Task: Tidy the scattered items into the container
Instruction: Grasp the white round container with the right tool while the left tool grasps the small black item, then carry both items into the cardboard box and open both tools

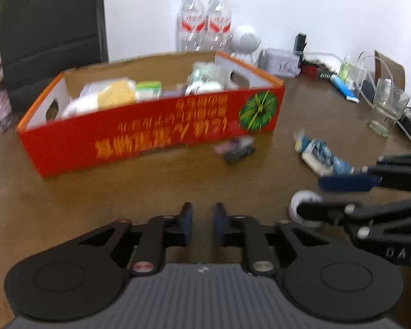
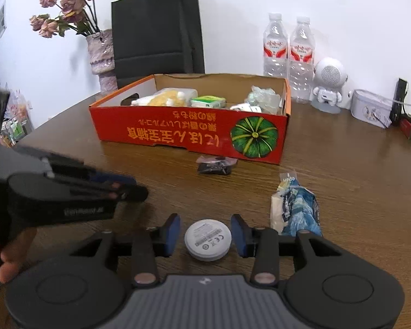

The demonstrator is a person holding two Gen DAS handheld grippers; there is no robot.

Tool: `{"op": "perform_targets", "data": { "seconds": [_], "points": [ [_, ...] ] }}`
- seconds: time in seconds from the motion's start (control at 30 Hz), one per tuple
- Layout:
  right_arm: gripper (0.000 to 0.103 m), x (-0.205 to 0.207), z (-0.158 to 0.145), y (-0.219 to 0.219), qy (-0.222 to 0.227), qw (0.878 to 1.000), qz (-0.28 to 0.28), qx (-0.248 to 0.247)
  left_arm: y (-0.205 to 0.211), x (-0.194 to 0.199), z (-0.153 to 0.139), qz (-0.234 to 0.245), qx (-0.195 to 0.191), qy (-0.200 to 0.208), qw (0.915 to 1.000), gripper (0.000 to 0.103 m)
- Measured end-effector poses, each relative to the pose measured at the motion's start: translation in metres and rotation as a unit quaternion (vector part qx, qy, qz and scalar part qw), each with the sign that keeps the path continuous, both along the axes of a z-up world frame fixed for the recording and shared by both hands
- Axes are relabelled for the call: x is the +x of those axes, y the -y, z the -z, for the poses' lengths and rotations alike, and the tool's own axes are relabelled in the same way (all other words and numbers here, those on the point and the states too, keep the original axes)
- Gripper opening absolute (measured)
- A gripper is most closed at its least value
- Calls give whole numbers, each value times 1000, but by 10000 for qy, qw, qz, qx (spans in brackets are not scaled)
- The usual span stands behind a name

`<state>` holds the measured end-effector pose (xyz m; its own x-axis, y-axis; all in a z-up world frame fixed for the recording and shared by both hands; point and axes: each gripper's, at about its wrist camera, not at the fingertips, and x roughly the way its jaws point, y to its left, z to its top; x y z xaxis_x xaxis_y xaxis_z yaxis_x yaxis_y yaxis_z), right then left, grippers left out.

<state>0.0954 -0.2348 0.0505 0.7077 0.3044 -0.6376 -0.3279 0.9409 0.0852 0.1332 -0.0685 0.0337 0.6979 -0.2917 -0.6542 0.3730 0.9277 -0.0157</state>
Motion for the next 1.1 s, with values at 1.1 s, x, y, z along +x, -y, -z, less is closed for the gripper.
{"op": "perform_targets", "data": {
  "seconds": [1.1],
  "points": [
    [54,-13,8,-17,18,9980,-622,-133,-50,-73,-9,-1293,-550,183,9899,24]
  ]
}}
